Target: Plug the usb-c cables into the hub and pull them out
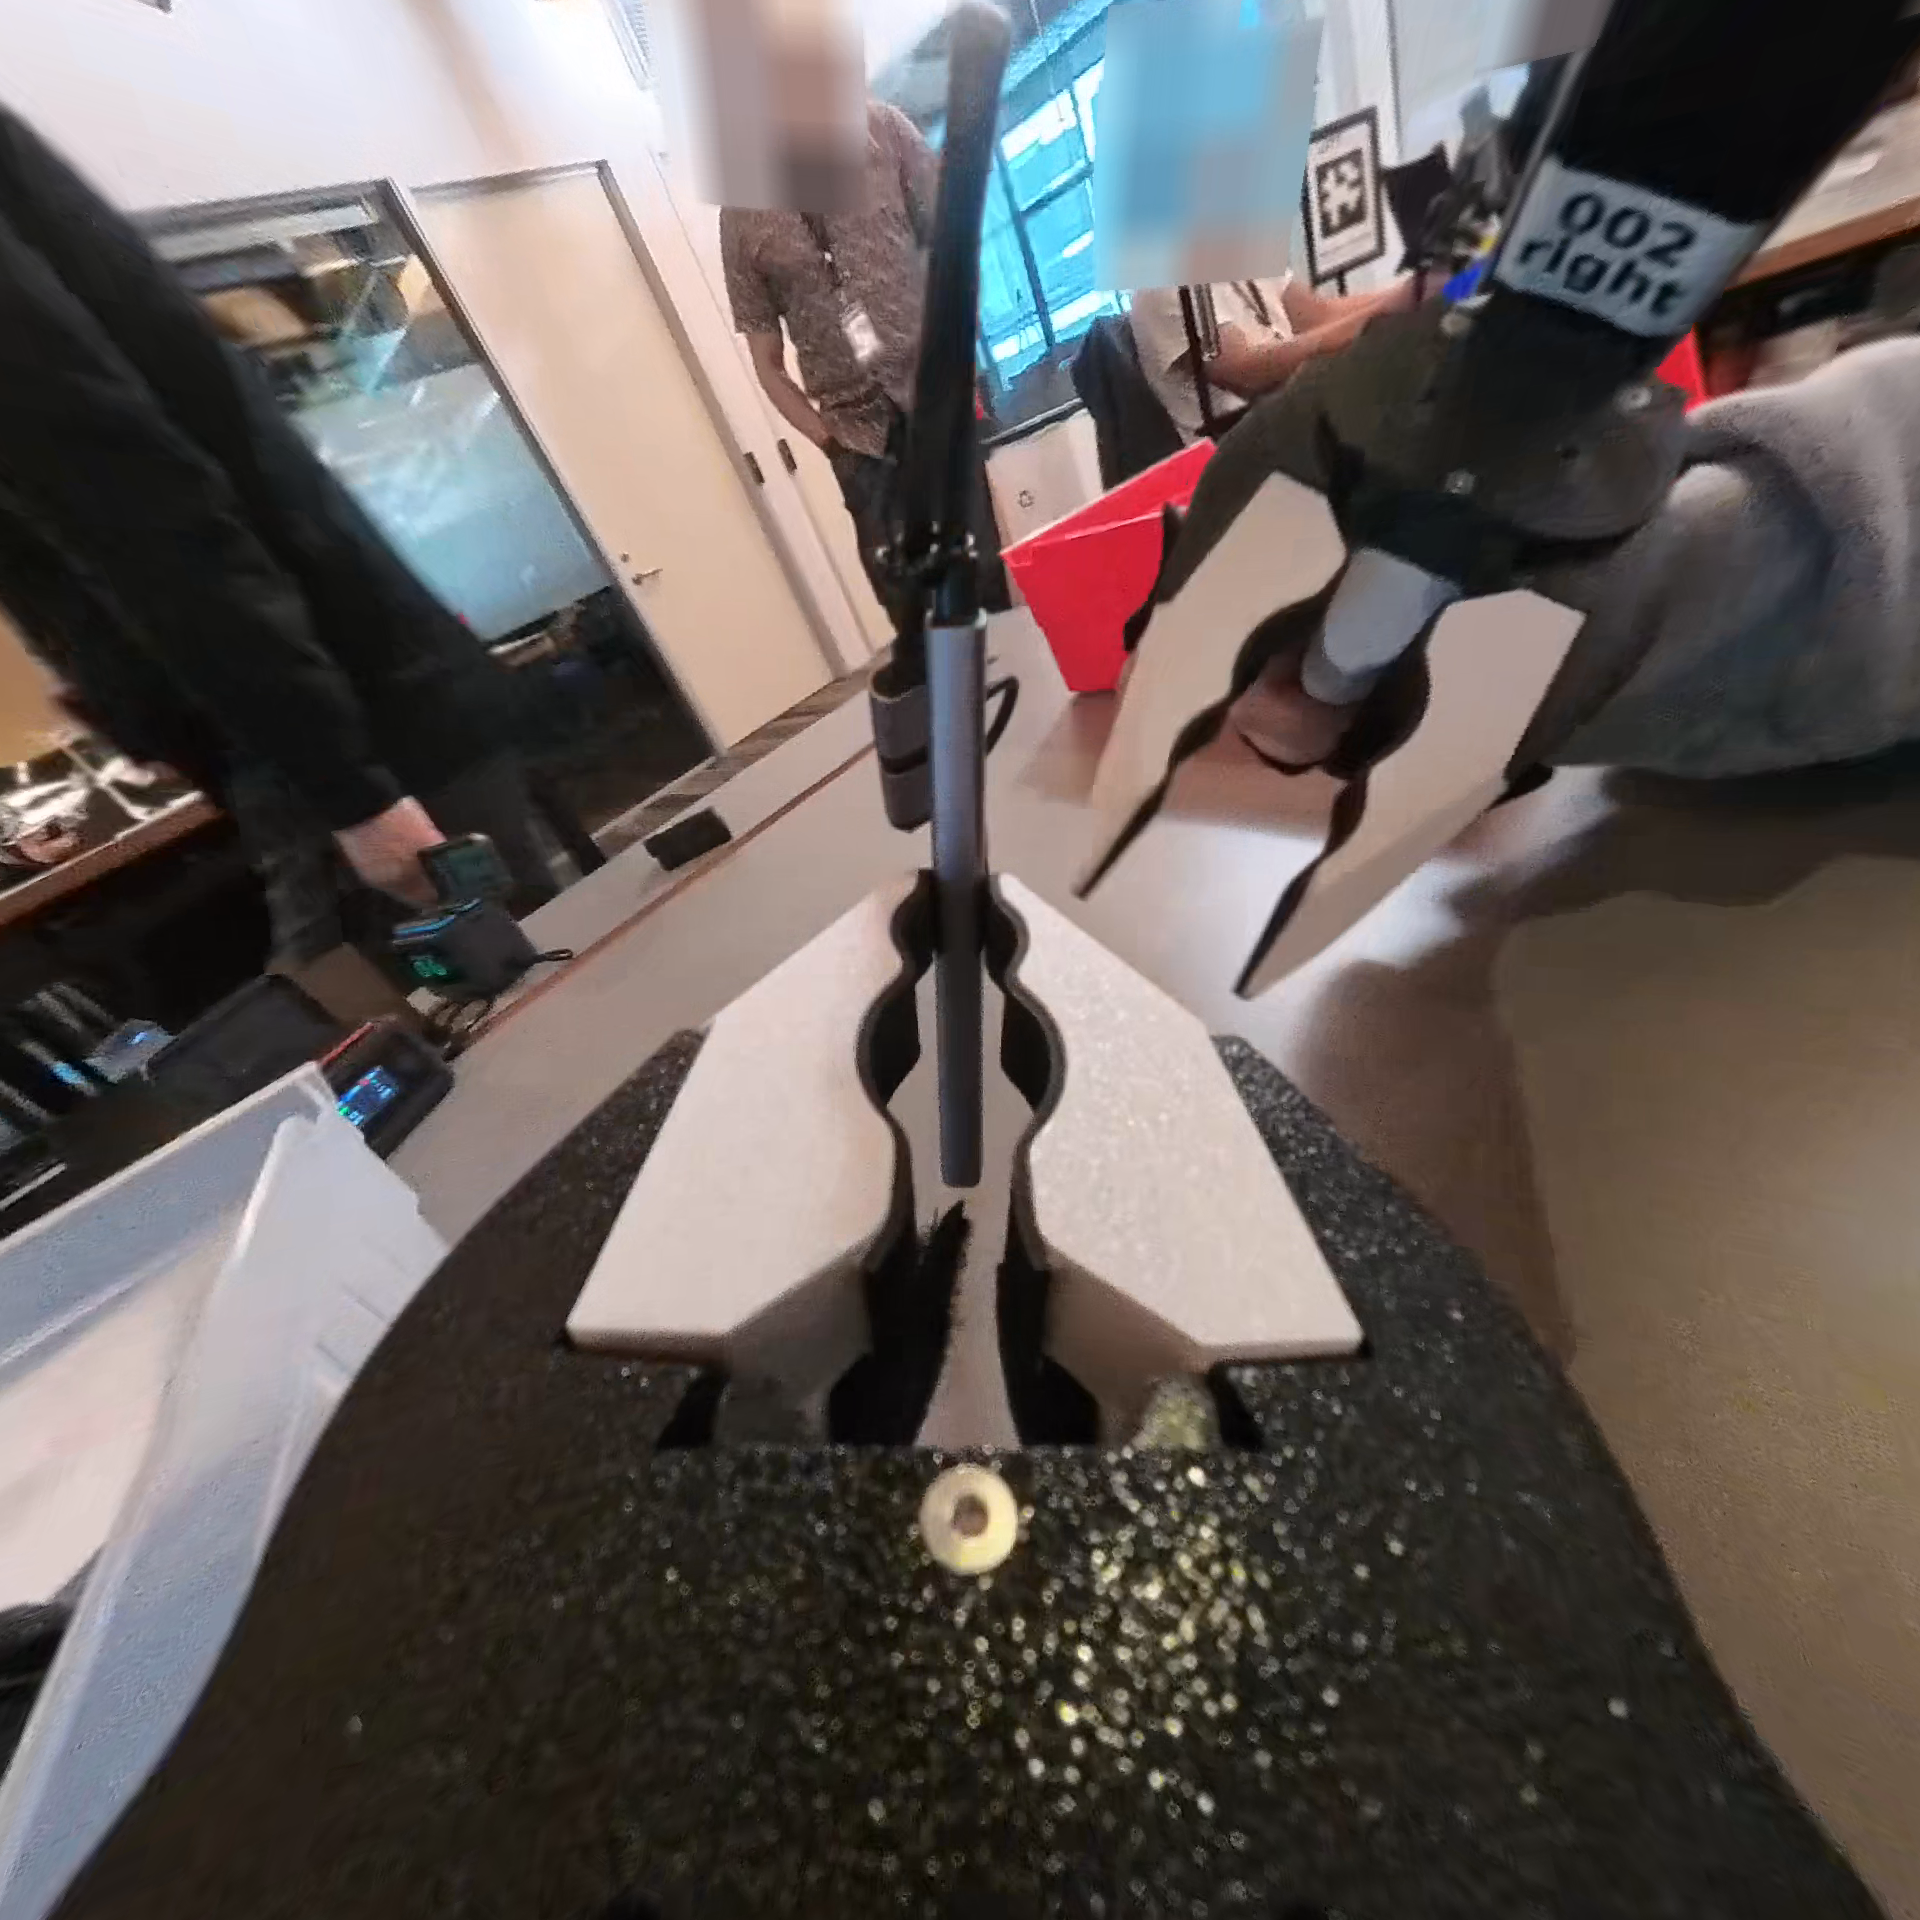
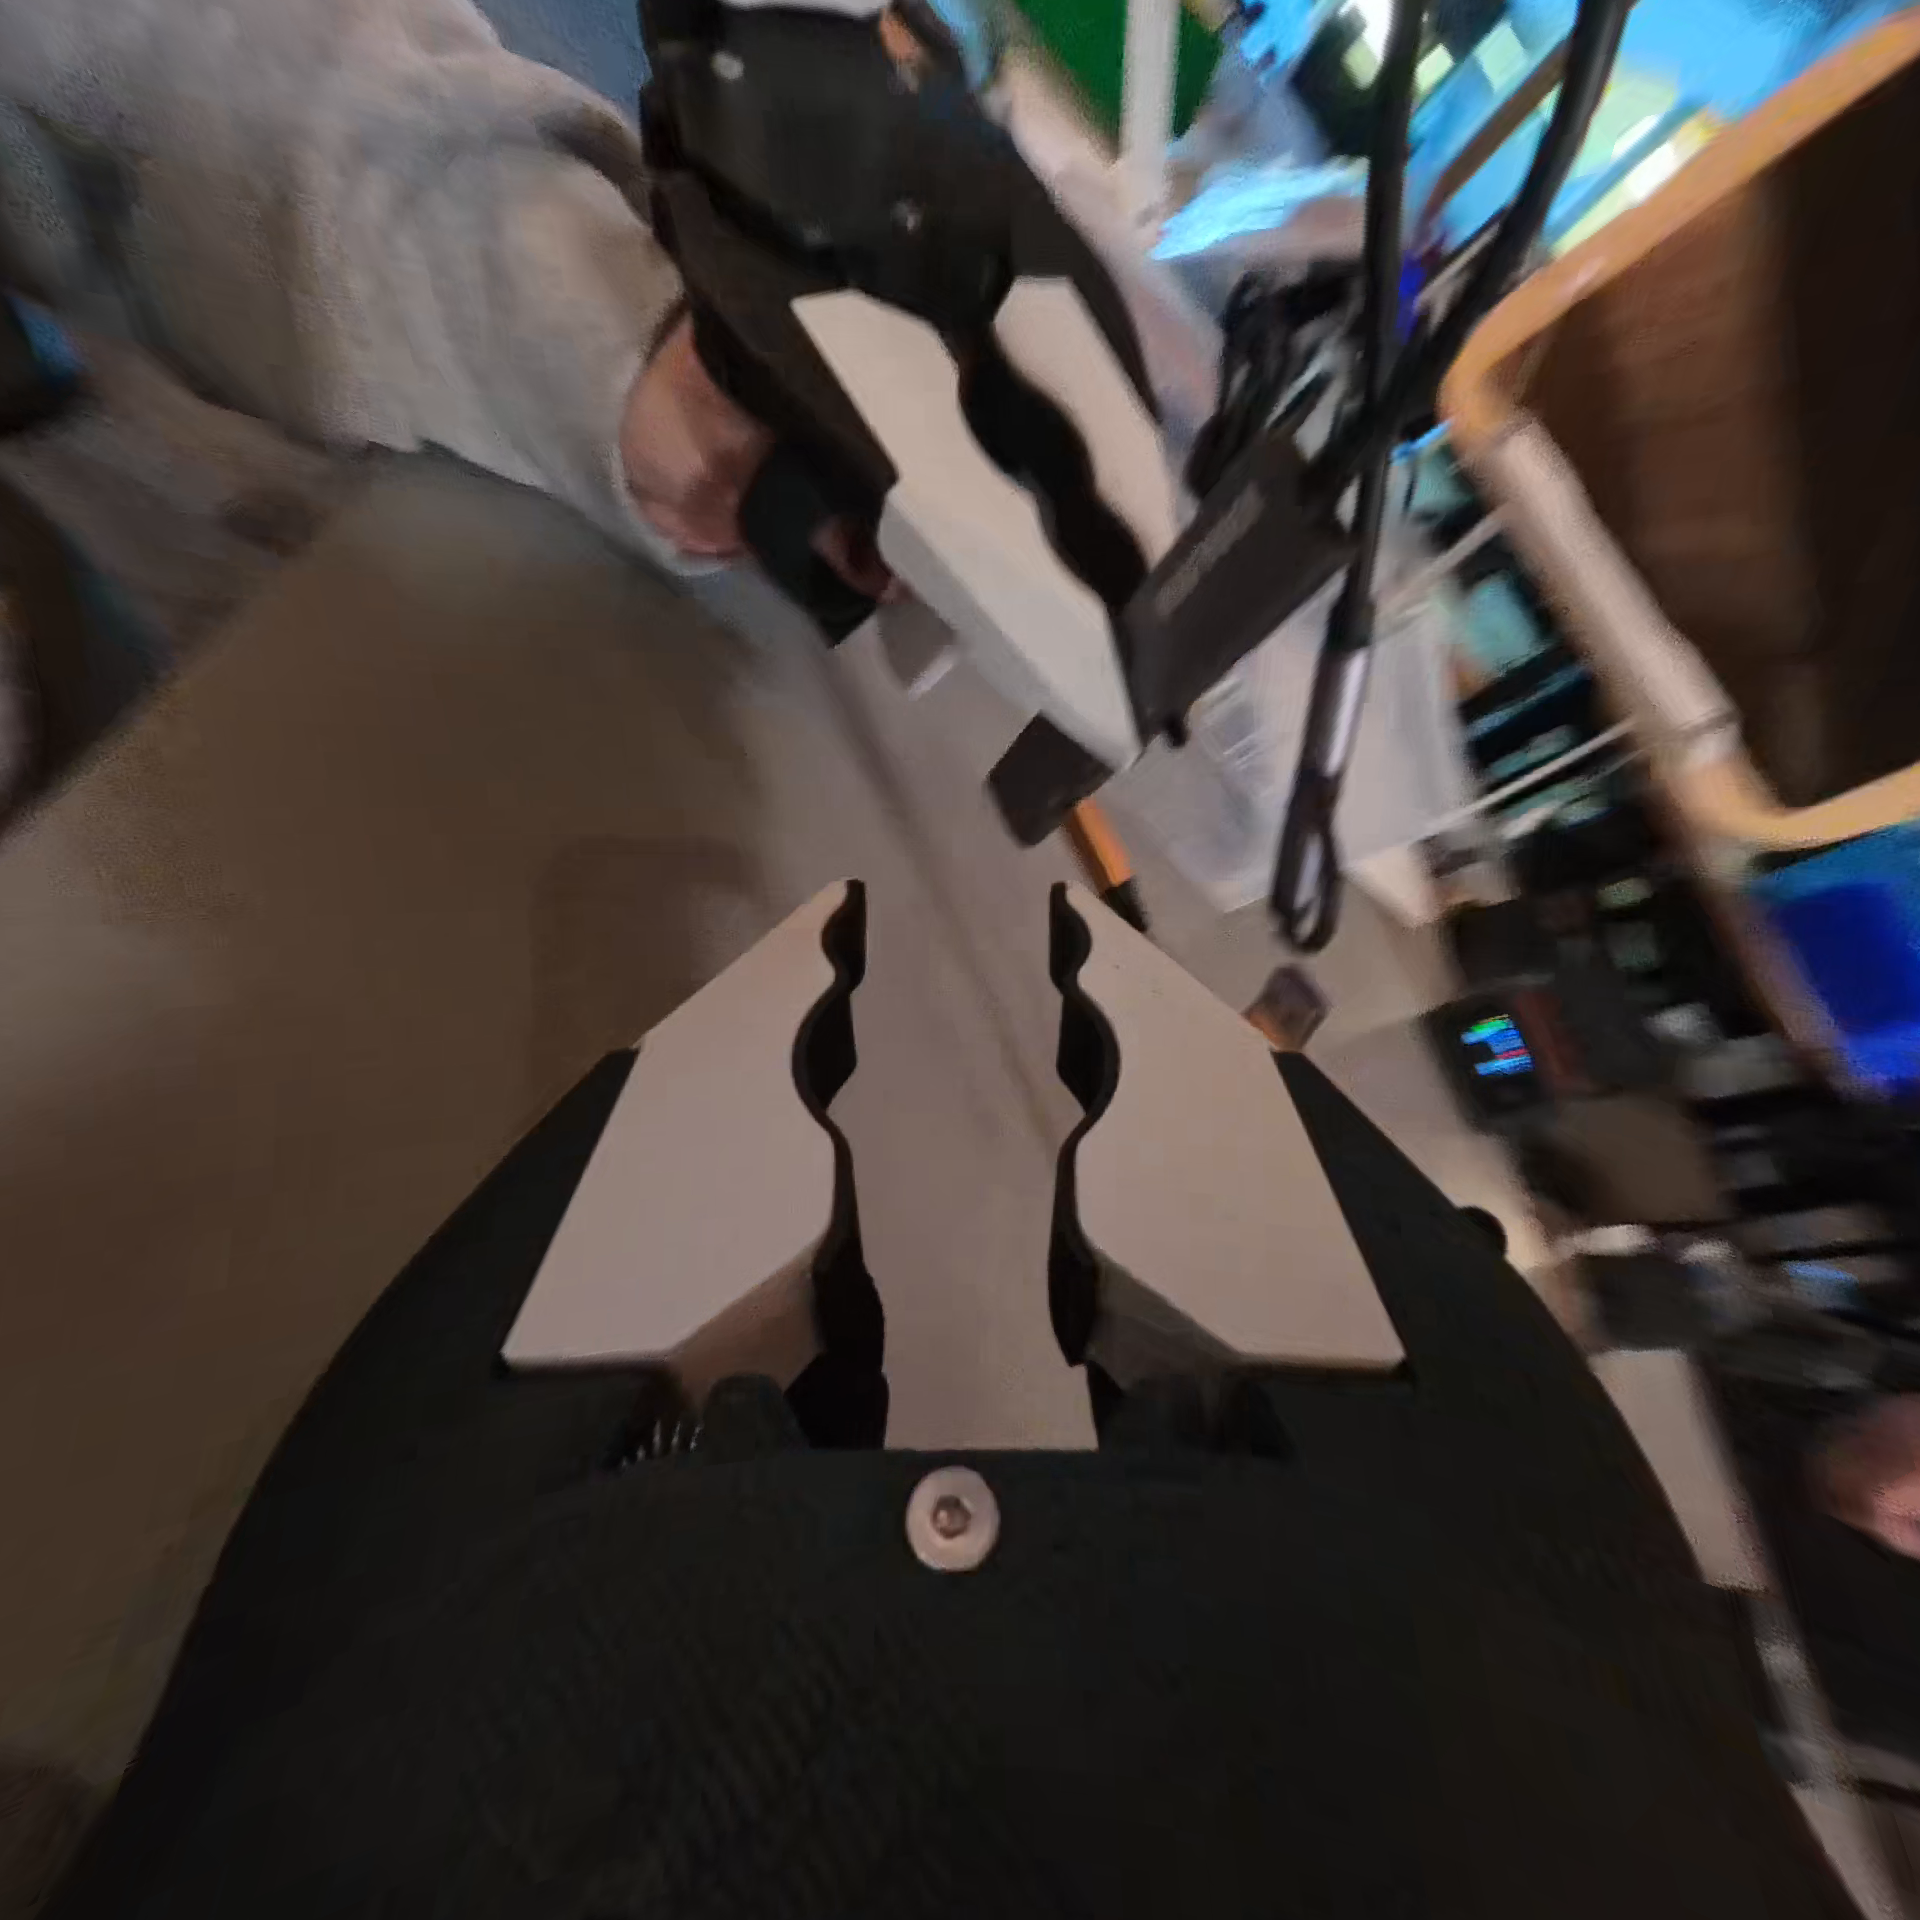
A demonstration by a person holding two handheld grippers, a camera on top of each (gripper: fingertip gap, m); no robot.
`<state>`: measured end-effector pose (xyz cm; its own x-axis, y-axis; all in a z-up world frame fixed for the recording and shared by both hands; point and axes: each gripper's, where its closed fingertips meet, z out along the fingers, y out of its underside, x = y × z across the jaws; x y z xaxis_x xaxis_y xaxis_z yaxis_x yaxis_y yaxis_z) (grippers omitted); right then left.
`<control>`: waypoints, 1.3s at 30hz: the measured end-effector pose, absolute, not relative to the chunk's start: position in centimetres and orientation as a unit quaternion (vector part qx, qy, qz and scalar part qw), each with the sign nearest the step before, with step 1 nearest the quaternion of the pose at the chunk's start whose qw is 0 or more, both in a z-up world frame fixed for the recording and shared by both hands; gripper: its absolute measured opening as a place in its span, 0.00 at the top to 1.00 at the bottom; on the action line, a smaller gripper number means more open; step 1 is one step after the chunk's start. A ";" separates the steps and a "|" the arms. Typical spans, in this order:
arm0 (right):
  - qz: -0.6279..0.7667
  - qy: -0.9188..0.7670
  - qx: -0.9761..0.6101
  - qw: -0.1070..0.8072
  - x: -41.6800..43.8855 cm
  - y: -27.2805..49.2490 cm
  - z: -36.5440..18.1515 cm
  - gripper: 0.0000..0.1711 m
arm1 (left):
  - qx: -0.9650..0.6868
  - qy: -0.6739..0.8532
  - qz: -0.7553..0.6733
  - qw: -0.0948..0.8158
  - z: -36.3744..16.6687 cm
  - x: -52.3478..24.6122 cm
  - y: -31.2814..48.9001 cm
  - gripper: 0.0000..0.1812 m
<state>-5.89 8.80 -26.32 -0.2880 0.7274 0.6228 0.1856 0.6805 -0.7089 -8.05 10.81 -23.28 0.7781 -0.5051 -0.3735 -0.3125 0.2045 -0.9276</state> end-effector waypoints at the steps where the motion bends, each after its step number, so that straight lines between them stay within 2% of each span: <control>1: 0.243 -0.755 -0.290 0.536 -6.2 8.8 -26.1 0.80 | -0.627 0.336 -0.066 0.699 -23.6 -7.9 10.7 0.96; 4: 0.184 -0.749 -0.301 0.560 -6.9 10.1 -26.8 0.76 | -0.611 0.380 -0.060 0.692 -24.1 -6.7 10.0 0.96; 8: 0.142 -0.767 -0.282 0.558 -7.1 10.2 -28.4 0.77 | -0.571 0.452 -0.042 0.685 -24.7 -4.8 8.6 0.96; 12: 0.096 -0.780 -0.253 0.564 -6.9 10.2 -29.2 0.96 | -0.550 0.493 -0.029 0.673 -25.5 -3.9 7.7 0.96; 15: 0.070 -0.784 -0.254 0.563 -6.6 10.7 -29.6 0.96 | -0.557 0.495 0.014 0.667 -25.9 -4.5 8.1 0.96; 16: 0.055 -0.784 -0.252 0.564 -6.5 11.0 -29.7 0.96 | -0.564 0.496 0.045 0.658 -26.3 -5.0 8.4 0.93; 17: 0.043 -0.785 -0.249 0.565 -6.4 11.2 -29.9 0.96 | -0.574 0.499 0.074 0.644 -26.8 -5.4 8.8 0.83; 18: 0.033 -0.785 -0.246 0.567 -6.3 11.4 -30.1 0.96 | -0.585 0.507 0.088 0.627 -27.6 -5.5 9.1 0.79; 21: 0.026 -0.787 -0.236 0.569 -6.0 11.1 -30.4 0.97 | -0.600 0.526 0.123 0.590 -29.1 -5.7 9.7 0.81; 22: 0.025 -0.787 -0.232 0.571 -6.0 10.9 -30.4 0.96 | -0.601 0.537 0.123 0.579 -29.6 -5.6 9.7 0.84; 23: 0.025 -0.787 -0.230 0.572 -5.9 10.8 -30.4 0.96 | -0.599 0.547 0.121 0.572 -29.9 -5.4 9.5 0.94; 24: 0.026 -0.786 -0.230 0.574 -5.9 10.8 -30.4 0.96 | -0.594 0.547 0.129 0.575 -29.7 -5.3 9.5 0.96; 39: 0.060 -0.783 -0.231 0.574 -6.0 9.6 -31.3 0.97 | -0.582 0.569 0.144 0.563 -30.2 -4.6 8.2 0.96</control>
<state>-5.98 9.63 -31.34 -0.2343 0.4307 0.8716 0.2941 0.8859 -0.3587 -4.64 8.23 -30.22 0.3110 -0.5002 -0.8082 -0.8238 0.2822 -0.4916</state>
